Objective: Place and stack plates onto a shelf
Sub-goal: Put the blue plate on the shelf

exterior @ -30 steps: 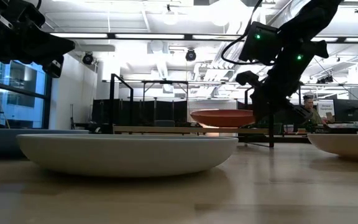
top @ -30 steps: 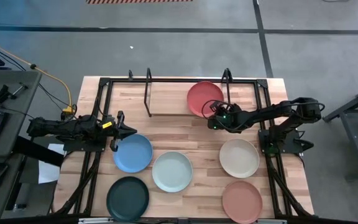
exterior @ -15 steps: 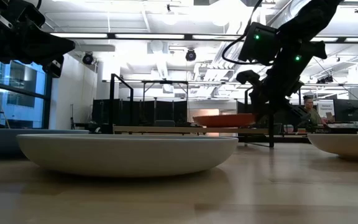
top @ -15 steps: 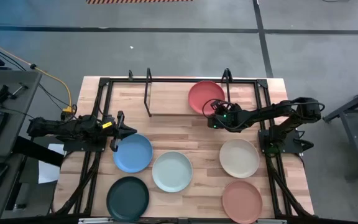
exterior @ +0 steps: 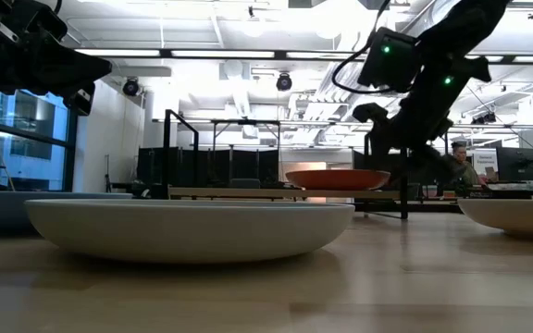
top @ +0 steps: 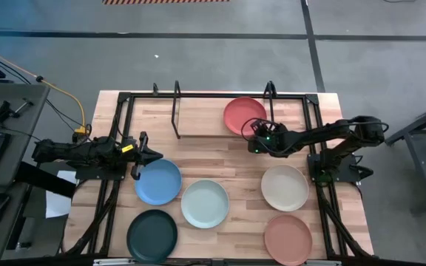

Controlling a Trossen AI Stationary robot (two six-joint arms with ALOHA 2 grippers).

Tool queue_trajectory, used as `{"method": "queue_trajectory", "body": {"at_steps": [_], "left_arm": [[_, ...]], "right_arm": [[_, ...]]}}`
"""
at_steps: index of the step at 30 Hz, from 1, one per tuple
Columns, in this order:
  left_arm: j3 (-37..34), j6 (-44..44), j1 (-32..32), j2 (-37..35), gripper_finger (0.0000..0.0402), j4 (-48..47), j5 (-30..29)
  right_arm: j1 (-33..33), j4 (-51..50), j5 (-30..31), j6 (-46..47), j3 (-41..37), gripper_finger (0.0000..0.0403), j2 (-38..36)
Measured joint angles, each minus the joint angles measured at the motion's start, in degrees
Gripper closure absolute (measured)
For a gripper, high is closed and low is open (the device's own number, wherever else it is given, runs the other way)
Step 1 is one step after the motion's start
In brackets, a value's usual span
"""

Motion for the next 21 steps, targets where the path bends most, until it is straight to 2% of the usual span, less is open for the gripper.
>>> {"method": "queue_trajectory", "body": {"at_steps": [5, 10, 12, 15, 18, 21], "left_arm": [[0.0, 0.0, -0.01, 0.0, 0.0402, -0.02, 0.03], [0.0, 0.0, 0.0, 0.0, 0.0401, 0.0, 0.0], [0.0, 0.0, 0.0, 0.0, 0.0401, -0.02, 0.0], [0.0, 0.0, 0.0, 0.01, 0.0402, -0.01, 0.0], [0.0, 0.0, 0.0, 0.0, 0.0401, 0.0, -0.03], [0.0, 0.0, 0.0, 0.0, 0.0402, 0.0, -0.03]], "right_arm": [[1.34, -3.85, -0.14, -4.27, 0.0, 0.0265, -4.08], [3.97, -2.65, -2.83, -20.25, 0.0, 0.0265, -10.41], [5.44, -0.25, -6.57, -29.9, 0.0, 0.0265, -12.95], [7.6, 3.46, -15.64, -43.87, 0.0, 0.0265, -16.17], [9.5, 7.76, -25.16, -54.11, 0.0, 0.0265, -18.5], [11.45, 13.36, -30.24, -62.11, 0.0, 0.0265, -19.96]]}}
